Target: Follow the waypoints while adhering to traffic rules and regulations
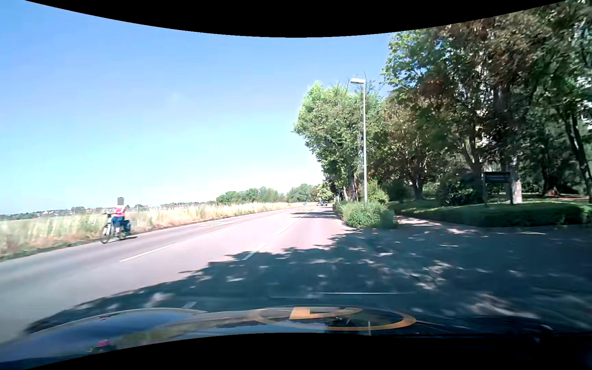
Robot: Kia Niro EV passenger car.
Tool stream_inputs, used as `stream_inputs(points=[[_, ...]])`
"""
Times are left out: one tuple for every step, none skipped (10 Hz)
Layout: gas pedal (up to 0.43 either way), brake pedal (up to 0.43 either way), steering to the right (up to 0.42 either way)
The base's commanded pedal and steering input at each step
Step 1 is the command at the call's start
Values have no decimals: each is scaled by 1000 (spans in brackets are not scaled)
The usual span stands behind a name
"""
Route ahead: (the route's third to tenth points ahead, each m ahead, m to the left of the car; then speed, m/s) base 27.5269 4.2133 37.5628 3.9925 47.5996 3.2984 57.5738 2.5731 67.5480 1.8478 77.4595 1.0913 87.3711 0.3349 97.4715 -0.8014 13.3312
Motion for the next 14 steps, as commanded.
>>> stream_inputs(points=[[87,0,2],[87,0,1],[87,0,1],[87,0,1],[98,0,1],[118,0,2],[130,0,2],[130,0,3],[130,0,3],[130,0,4],[130,0,3],[157,0,4],[197,0,3],[220,0,3]])
